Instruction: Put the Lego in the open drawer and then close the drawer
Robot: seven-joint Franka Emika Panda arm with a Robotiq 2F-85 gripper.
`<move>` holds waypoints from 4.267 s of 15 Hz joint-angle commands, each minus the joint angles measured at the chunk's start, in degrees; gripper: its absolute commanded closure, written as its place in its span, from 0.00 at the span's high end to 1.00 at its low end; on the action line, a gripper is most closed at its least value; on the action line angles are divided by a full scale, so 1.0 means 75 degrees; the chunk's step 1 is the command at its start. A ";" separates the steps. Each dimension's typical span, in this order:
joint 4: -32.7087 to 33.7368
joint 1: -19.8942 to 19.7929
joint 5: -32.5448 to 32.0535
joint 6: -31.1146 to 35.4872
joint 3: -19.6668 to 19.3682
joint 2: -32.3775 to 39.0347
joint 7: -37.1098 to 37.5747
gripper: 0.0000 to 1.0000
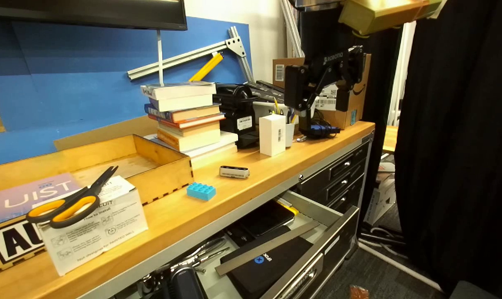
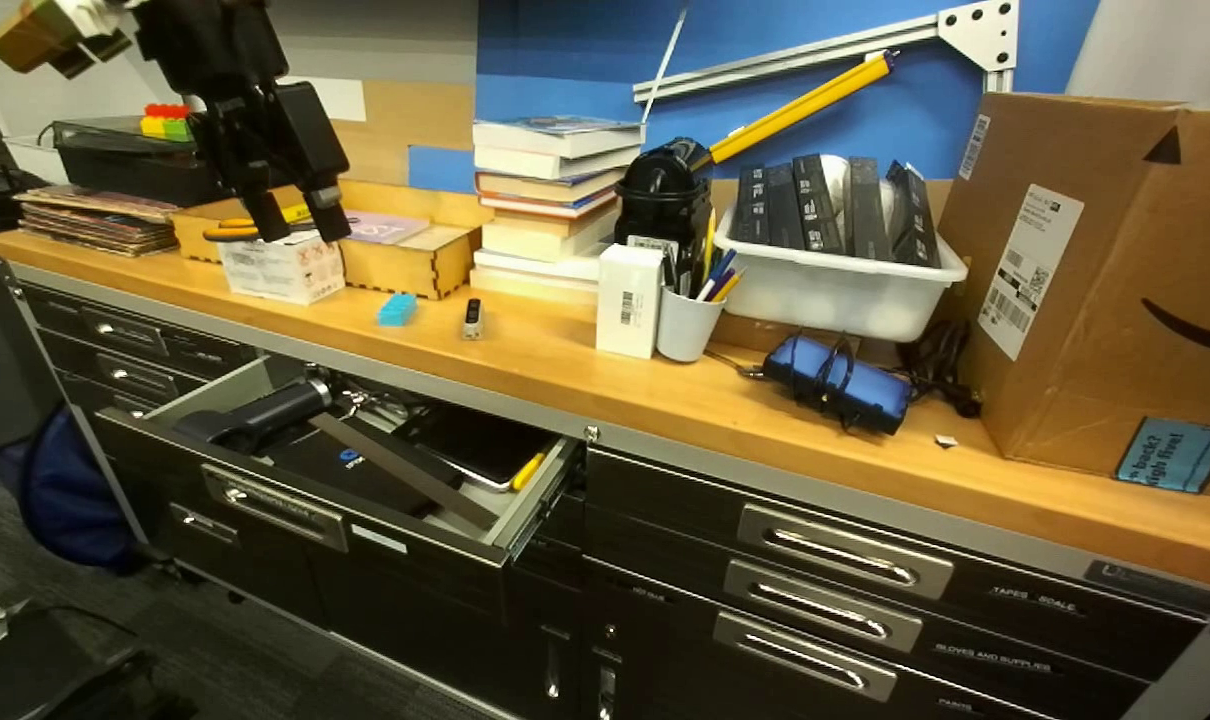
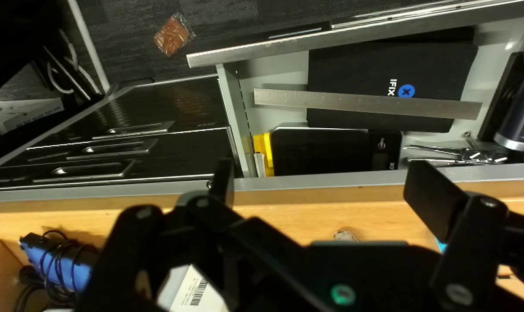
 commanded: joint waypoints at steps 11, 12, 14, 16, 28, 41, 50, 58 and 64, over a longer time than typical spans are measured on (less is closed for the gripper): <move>0.2951 0.1222 0.2031 0.0724 -0.0486 0.3847 -0.2676 1.00; 0.3280 0.1268 0.2216 0.0468 -0.0442 0.4204 -0.2908 1.00; 0.3880 0.1317 0.2445 -0.0173 -0.0335 0.4792 -0.3334 1.00; 0.4454 0.1334 0.2338 -0.0890 -0.0213 0.5367 -0.3513 1.00; 0.5246 0.1737 0.0431 0.0619 -0.0171 0.7037 -0.2308 1.00; 0.5112 0.1722 -0.0024 0.1030 -0.0225 0.7175 -0.1775 0.18; 0.2825 0.1456 0.0641 0.1325 -0.0129 0.5448 -0.1717 0.11; 0.0998 0.1489 0.1233 0.2240 -0.0106 0.4603 -0.1294 0.11; 0.0878 0.1463 0.0640 0.3003 -0.0322 0.5305 -0.0145 0.11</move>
